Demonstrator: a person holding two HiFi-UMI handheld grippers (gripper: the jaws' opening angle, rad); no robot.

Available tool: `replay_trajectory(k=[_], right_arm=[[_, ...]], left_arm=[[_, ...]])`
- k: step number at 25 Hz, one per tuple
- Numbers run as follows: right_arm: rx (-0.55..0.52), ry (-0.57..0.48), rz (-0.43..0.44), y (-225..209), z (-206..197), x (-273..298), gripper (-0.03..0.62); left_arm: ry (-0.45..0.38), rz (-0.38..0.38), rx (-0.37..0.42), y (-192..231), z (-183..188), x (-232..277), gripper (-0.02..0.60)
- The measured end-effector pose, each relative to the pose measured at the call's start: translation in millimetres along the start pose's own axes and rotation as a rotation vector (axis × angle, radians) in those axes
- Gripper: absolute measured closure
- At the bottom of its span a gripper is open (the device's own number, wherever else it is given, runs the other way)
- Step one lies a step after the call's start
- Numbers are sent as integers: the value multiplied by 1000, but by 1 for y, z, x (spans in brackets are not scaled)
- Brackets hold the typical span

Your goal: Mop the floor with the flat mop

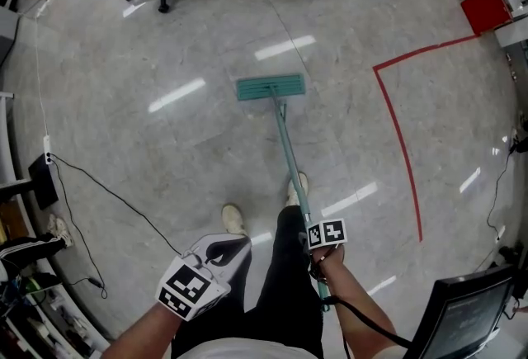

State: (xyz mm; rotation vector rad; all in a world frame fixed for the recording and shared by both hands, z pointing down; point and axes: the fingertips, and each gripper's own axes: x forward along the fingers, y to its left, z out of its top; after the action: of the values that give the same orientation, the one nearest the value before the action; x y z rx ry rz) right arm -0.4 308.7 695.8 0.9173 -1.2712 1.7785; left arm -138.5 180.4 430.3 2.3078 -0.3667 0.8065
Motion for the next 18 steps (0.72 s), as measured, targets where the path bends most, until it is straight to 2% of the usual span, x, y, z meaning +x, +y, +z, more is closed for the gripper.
replay_trajectory(k=[9, 18], right_arm=[[-19, 6, -18, 1, 40, -11, 548], [-36, -1, -34, 4, 94, -16, 548]], left_arm=[[-14, 25, -16, 14, 17, 0, 578], [-15, 13, -21, 24, 31, 5, 578]])
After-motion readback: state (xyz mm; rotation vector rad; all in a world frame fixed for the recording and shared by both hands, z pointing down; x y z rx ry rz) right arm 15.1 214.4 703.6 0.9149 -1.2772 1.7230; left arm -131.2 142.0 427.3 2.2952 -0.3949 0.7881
